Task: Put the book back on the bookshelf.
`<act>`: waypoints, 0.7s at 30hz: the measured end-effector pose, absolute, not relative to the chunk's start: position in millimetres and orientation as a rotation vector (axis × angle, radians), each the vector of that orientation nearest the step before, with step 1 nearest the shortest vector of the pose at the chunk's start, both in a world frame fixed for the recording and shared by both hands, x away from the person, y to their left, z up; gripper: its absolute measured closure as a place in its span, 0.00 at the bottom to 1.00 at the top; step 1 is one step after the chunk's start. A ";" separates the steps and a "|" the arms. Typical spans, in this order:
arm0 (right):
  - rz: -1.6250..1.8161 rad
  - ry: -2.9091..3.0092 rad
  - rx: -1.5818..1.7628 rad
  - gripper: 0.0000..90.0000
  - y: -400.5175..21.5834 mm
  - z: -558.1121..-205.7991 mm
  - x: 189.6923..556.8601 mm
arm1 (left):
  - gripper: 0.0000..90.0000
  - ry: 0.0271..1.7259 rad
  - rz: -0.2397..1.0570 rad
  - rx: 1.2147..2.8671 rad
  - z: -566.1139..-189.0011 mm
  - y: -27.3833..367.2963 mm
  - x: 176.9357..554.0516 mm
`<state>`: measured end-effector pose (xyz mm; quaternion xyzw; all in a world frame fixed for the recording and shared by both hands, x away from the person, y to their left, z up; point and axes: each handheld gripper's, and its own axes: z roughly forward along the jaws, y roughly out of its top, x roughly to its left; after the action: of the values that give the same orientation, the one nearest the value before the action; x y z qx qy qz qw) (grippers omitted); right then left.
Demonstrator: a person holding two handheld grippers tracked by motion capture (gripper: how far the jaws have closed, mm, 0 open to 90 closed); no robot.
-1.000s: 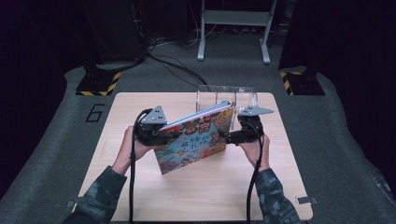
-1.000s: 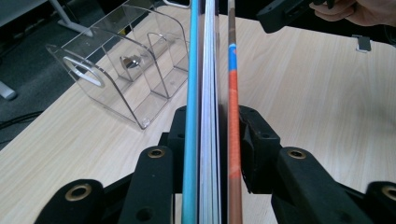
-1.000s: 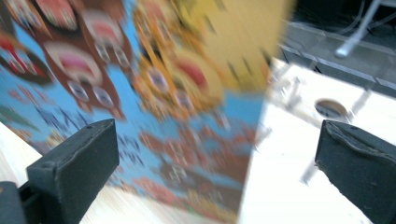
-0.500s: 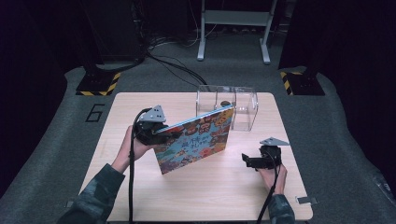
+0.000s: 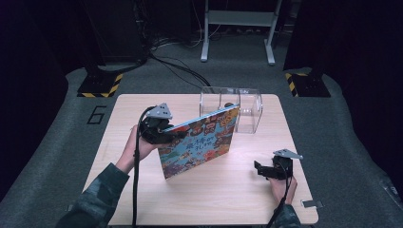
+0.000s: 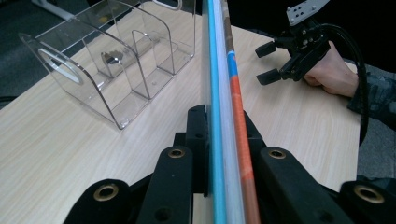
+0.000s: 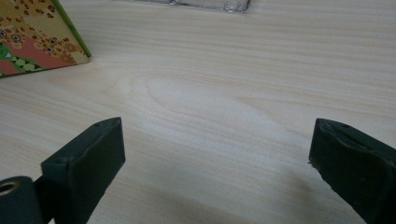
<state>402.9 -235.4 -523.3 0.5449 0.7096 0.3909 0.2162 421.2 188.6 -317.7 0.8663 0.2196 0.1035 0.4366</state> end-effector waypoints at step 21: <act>1.090 1.930 1.507 0.04 -236.4 -523.5 400.8 | 0.90 0.613 0.338 2.148 -287.3 190.6 427.5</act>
<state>400.8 -236.4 -523.5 0.5473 0.7011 0.3958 0.2285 427.5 190.6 -287.3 0.8596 0.2455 0.1354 0.4272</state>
